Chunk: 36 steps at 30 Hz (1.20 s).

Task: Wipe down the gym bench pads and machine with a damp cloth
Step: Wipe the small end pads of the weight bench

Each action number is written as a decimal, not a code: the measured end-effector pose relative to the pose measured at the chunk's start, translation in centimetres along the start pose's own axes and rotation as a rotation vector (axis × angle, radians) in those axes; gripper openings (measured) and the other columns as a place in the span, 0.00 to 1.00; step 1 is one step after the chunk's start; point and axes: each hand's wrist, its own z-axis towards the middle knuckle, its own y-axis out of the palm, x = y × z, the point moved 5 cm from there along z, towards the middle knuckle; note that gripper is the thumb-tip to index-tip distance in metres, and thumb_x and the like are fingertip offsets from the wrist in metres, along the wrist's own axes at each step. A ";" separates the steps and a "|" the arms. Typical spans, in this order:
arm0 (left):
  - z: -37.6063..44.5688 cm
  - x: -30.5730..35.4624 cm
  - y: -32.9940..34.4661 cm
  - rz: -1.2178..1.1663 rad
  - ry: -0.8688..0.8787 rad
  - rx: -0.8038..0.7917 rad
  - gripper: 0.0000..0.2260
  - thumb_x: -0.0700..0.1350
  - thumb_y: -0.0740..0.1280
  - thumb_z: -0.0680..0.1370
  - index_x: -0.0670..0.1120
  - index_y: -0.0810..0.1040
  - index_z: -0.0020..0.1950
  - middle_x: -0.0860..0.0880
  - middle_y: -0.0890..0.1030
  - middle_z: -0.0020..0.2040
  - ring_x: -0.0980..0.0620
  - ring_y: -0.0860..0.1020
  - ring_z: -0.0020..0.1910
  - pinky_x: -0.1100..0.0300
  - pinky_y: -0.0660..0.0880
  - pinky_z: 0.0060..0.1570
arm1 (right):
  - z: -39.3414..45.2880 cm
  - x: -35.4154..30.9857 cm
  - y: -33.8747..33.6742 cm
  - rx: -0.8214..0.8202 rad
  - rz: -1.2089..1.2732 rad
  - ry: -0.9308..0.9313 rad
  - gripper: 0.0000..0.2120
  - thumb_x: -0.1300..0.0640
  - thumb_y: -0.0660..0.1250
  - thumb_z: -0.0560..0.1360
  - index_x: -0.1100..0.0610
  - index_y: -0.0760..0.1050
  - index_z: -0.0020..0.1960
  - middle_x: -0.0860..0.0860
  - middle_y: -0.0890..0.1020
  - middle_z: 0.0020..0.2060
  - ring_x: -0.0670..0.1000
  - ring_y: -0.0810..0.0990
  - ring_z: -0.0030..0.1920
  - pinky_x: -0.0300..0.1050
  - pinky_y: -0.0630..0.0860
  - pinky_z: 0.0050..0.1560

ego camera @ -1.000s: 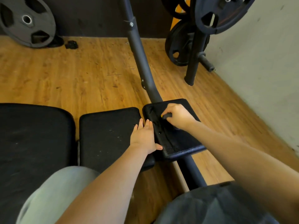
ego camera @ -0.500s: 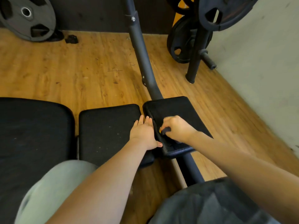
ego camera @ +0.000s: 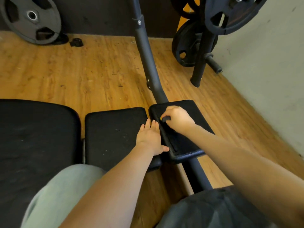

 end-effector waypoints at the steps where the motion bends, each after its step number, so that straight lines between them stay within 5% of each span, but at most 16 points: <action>1: 0.1 0.0 0.0 0.005 0.000 -0.009 0.48 0.65 0.63 0.74 0.39 0.40 0.77 0.44 0.43 0.78 0.44 0.40 0.77 0.49 0.45 0.75 | 1.8 -0.3 -0.1 -0.006 -0.006 0.014 0.10 0.63 0.62 0.77 0.59 0.81 0.53 0.54 0.78 0.53 0.54 0.75 0.57 0.45 0.70 0.57; 6: 0.7 0.0 -0.1 0.013 -0.011 -0.038 0.49 0.65 0.65 0.73 0.39 0.40 0.77 0.43 0.43 0.78 0.44 0.41 0.77 0.49 0.45 0.75 | 7.2 -1.0 0.5 -0.097 -0.027 0.083 0.11 0.65 0.61 0.77 0.61 0.78 0.57 0.56 0.77 0.57 0.56 0.76 0.56 0.43 0.72 0.49; 8: 0.7 -0.1 -0.1 0.004 -0.014 -0.042 0.49 0.65 0.65 0.73 0.39 0.41 0.77 0.43 0.44 0.78 0.44 0.41 0.77 0.49 0.45 0.75 | 6.7 -0.9 1.2 -0.146 -0.030 0.076 0.12 0.65 0.61 0.78 0.61 0.77 0.59 0.55 0.76 0.56 0.56 0.75 0.59 0.44 0.72 0.54; 15: 0.1 -0.1 -0.4 -0.025 -0.012 -0.028 0.48 0.64 0.65 0.74 0.39 0.41 0.77 0.43 0.45 0.78 0.44 0.40 0.77 0.50 0.45 0.75 | -3.5 0.0 2.1 -0.159 0.080 -0.063 0.08 0.65 0.65 0.75 0.60 0.82 0.49 0.50 0.76 0.46 0.53 0.76 0.50 0.42 0.71 0.52; 22: -0.8 0.1 -0.5 -0.031 0.001 -0.025 0.46 0.63 0.63 0.75 0.39 0.41 0.77 0.44 0.45 0.78 0.45 0.40 0.77 0.49 0.46 0.75 | -10.4 0.9 2.2 -0.297 0.024 -0.030 0.12 0.65 0.64 0.74 0.58 0.80 0.55 0.51 0.76 0.51 0.49 0.74 0.52 0.40 0.69 0.55; 27: -0.6 0.2 -0.2 -0.021 -0.006 -0.018 0.45 0.63 0.63 0.75 0.39 0.41 0.77 0.44 0.44 0.78 0.44 0.39 0.77 0.49 0.46 0.75 | -9.5 2.2 0.9 -0.119 0.162 0.124 0.09 0.64 0.66 0.74 0.57 0.81 0.52 0.47 0.75 0.46 0.45 0.73 0.47 0.34 0.68 0.51; 32: -0.2 0.3 -0.1 -0.010 -0.010 -0.001 0.46 0.63 0.63 0.75 0.38 0.41 0.77 0.42 0.44 0.78 0.44 0.40 0.77 0.48 0.44 0.75 | -3.7 2.2 -0.4 0.133 0.255 0.152 0.07 0.65 0.66 0.74 0.61 0.82 0.48 0.54 0.79 0.47 0.52 0.77 0.50 0.40 0.70 0.50; 36: 0.1 0.3 -0.2 0.022 0.005 -0.011 0.46 0.64 0.62 0.75 0.38 0.42 0.77 0.42 0.45 0.78 0.44 0.41 0.77 0.48 0.45 0.75 | 3.1 -0.3 0.8 0.011 0.164 0.048 0.10 0.62 0.62 0.77 0.61 0.81 0.53 0.56 0.78 0.53 0.55 0.77 0.54 0.47 0.73 0.56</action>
